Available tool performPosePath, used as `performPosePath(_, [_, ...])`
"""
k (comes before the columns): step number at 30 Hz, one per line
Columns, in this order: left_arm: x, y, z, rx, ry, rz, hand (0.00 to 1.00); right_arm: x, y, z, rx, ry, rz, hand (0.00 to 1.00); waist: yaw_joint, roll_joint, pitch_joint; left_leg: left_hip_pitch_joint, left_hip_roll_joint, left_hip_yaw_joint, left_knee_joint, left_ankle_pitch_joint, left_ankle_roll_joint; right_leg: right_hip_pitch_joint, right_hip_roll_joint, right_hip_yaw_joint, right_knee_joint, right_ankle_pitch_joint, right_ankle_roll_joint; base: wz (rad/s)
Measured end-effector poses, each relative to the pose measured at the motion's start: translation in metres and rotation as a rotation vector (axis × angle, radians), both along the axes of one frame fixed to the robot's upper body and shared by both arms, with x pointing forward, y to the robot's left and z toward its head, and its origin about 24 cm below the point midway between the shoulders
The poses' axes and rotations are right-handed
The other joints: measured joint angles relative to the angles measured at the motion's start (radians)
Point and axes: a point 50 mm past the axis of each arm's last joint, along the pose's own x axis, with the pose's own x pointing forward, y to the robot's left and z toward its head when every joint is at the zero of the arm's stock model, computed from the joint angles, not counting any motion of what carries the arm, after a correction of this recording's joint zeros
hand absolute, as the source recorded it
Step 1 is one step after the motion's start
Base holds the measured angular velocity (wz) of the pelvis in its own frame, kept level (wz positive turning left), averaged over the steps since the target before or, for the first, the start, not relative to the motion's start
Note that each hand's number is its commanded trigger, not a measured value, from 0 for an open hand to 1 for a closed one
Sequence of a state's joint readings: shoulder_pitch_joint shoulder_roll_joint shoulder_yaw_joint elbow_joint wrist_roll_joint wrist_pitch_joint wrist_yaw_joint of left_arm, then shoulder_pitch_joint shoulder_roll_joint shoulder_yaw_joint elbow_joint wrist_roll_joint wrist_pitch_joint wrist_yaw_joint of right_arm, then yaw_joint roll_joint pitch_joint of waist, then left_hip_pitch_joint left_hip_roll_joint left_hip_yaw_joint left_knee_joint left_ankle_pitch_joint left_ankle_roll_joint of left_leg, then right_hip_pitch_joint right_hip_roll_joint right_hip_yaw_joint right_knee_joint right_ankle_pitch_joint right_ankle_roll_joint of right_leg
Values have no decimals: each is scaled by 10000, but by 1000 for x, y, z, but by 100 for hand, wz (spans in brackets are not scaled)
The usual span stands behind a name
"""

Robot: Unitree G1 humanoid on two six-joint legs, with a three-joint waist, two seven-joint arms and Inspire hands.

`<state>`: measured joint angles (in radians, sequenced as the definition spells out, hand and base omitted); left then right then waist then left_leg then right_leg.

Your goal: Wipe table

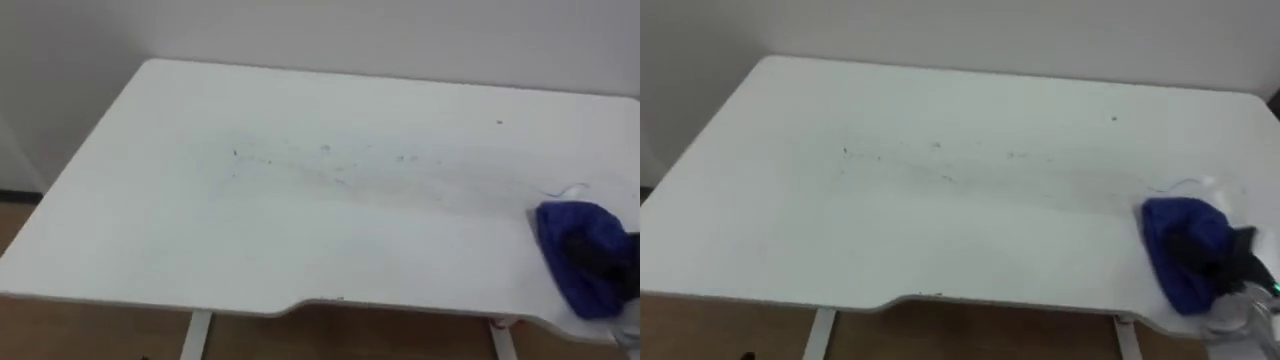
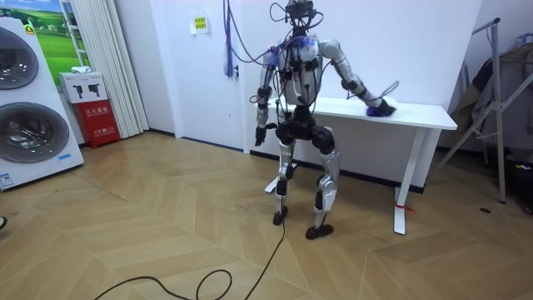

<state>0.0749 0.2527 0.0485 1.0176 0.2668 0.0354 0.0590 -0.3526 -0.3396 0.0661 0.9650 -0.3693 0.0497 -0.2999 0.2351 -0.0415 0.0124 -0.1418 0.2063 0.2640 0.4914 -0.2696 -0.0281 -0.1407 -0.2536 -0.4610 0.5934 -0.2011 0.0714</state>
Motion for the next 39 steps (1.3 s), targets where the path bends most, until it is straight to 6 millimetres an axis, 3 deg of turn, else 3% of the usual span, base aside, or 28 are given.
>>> performPosePath(1, [12, -5, 1, -83, -219, -210, 0, 12, 16, 3, 76, -72, 556, 100, 156, -26, -1, -151, 107, 31, 137, -11, -75, -86, -249, -84, 477, -134, 17, -48])
performPosePath(2, [33, -14, 5, -250, -761, -666, 0, 37, 48, 15, 115, -320, 1786, 100, 517, -91, 33, -465, 276, 28, 297, 56, -196, -145, -771, -75, 889, -355, 93, -42])
performPosePath(3, [51, -23, 10, -422, -1326, -1032, 0, 59, 74, 33, -96, -691, 3027, 100, 874, -224, 105, -754, 440, -13, 371, 195, -376, -124, -1232, 43, 526, -403, 173, -49])
performPosePath(4, [59, -25, 12, -463, -1613, -1221, 0, 70, 85, 45, -253, -1000, 3608, 100, 1198, -279, 189, -914, 520, -95, 368, 285, -473, -137, -1356, 214, 205, -400, 169, -51])
performPosePath(5, [67, -27, 15, -481, -1842, -1450, 0, 87, 102, 67, -421, -1491, 4485, 100, 1639, -375, 225, -1215, 611, -694, 232, 483, -679, -174, -1447, 465, -534, -340, 199, -36])
performPosePath(6, [67, -24, 16, -438, -1795, -1406, 0, 98, 112, 84, -420, -1849, 4939, 100, 1913, -408, 203, -1346, 702, -1405, -151, 742, -1012, -142, -1450, 536, -1364, -58, 210, -18])
performPosePath(7, [62, -20, 15, -357, -1644, -1359, 0, 102, 114, 91, -437, -2023, 5057, 100, 1964, -427, 190, -1346, 837, -1688, -407, 916, -1209, -95, -1438, 526, -1817, 174, 247, 15])
performPosePath(9, [41, -1, 12, -44, -804, -1152, 0, 109, 107, 107, -560, -2385, 4913, 100, 1745, -535, 165, -1314, 1250, -2947, -1163, 1502, -2033, -20, -1387, 453, -2697, 935, 395, 61])
performPosePath(10, [36, 3, 11, -28, -652, -1006, 0, 109, 101, 107, -551, -2356, 4762, 100, 1652, -550, 181, -1327, 1366, -3156, -1210, 1557, -2136, -42, -1381, 451, -2569, 959, 410, 89])
performPosePath(11, [24, 12, 10, 36, -314, -663, 0, 104, 87, 100, -385, -2120, 4285, 100, 1510, -512, 158, -1323, 1728, -3537, -1186, 1570, -2066, -163, -1245, 439, -1386, 625, 1379, 73])
performPosePath(12, [10, 17, 8, 18, 16, -328, 0, 94, 67, 88, -565, -1576, 3885, 100, 1500, -482, 135, -1254, 2156, -3357, -1119, 1837, -1353, -326, -1113, 319, -106, -339, 863, 61])
performPosePath(13, [1, 19, 6, -32, 203, -163, 0, 89, 57, 83, -703, -1238, 3722, 100, 1428, -508, 124, -1233, 2292, -3146, -1127, 2064, -1029, -368, -1112, 260, 320, -733, 816, 47])
performPosePath(14, [-20, 19, 1, -262, 674, 110, 0, 80, 35, 77, -845, -840, 3286, 100, 1121, -423, 146, -1182, 2514, -2780, -1185, 2586, -944, -324, -1046, 91, 856, -1304, 564, 44])
performPosePath(15, [-39, 20, -2, -419, 1165, 249, 0, 67, 8, 73, -1062, -524, 2676, 100, 808, -356, 102, -1176, 2501, -2624, -1126, 2758, -1136, -213, -998, -199, 1026, -1563, 375, 46])
performPosePath(16, [-48, 22, -2, -467, 1327, 453, 0, 61, -6, 72, -1201, -386, 2351, 100, 606, -334, 95, -1183, 2440, -2599, -1103, 2759, -1136, -108, -951, -388, 1001, -1643, 265, 49])
performPosePath(17, [-64, 27, -2, -398, 1597, 936, 0, 43, -33, 67, -1391, -46, 1554, 100, 222, -321, 105, -1227, 2292, -2306, -955, 2754, -1139, 138, -854, -750, 801, -1711, 153, 55])
performPosePath(18, [-76, 30, -2, -331, 1828, 1242, 0, 22, -52, 56, -1552, 428, 873, 100, 2, -337, 107, -1236, 2108, -1914, -775, 2741, -1142, 392, -734, -954, 451, -1633, 178, 51])
performPosePath(19, [-81, 31, -2, -313, 1914, 1360, 0, 12, -60, 50, -1573, 651, 551, 100, -144, -403, 73, -1209, 1945, -1710, -739, 2724, -1143, 466, -717, -1003, 275, -1570, 229, 23])
performPosePath(20, [-88, 29, -2, -350, 2028, 1478, 0, -1, -68, 43, -1377, 669, 36, 100, -357, -413, 60, -1046, 1685, -1266, -514, 2487, -1243, 643, -616, -1028, -136, -1409, 228, -9])
performPosePath(22, [-88, 28, -2, -394, 1944, 1434, 0, -2, -67, 44, -1241, 387, -67, 100, -597, -343, 36, -898, 1227, -937, -136, 1895, -1281, 806, -438, -1021, -687, -1143, 188, -30])
performPosePath(24, [-79, 29, 0, -328, 1535, 1341, 0, 5, -60, 50, -1271, 338, 361, 100, -591, -261, 1, -466, 499, -495, -259, 1105, -1081, 987, -137, -689, -1362, -825, 258, -34])
performPosePath(26, [-73, 26, 1, -399, 1267, 1265, 0, 11, -52, 54, -1442, 249, 781, 100, -283, -148, 0, 44, 424, -194, -795, 1056, -1104, 1130, 86, -312, -1804, -541, 340, -52])
performPosePath(27, [-73, 21, -1, -561, 1254, 1349, 0, 16, -44, 58, -1641, 134, 1178, 100, 24, -7, 10, 366, 401, -167, -1119, 1042, -1137, 1219, 221, -59, -2148, -309, 365, -66])
performPosePath(29, [-76, 16, -4, -735, 1389, 1503, 0, 23, -32, 61, -1860, -5, 1763, 100, 202, 103, -4, 637, 286, -188, -1579, 1036, -1203, 1282, 272, 124, -2418, -161, 436, -33])
performPosePath(32, [-89, 15, -5, -724, 1880, 1722, 0, 25, -27, 60, -1732, -105, 1823, 100, 356, 102, -23, 942, 82, -308, -2198, 1110, -1311, 1320, 269, 215, -2677, -82, 510, -7])
performPosePath(35, [-114, 13, -6, -741, 2589, 1994, 0, 14, -35, 51, -1454, -115, 1340, 100, -55, 66, -31, 1041, -133, -1112, -2545, 1150, -1311, 1635, 209, -57, -2726, -79, 520, 43])
performPosePath(38, [-127, 14, -5, -662, 2838, 2144, 0, -19, -47, 27, -1310, 53, 712, 100, -538, -166, -102, 1218, -399, -1850, -2724, 1218, -1252, 2343, 97, -528, -2896, -81, 530, 75])
performPosePath(39, [-127, 17, -3, -583, 2731, 2330, 0, -33, -52, 18, -1189, 189, 358, 100, -665, -301, -92, 1339, -485, -2039, -2764, 1218, -1248, 2679, 92, -685, -3045, -53, 580, 61])
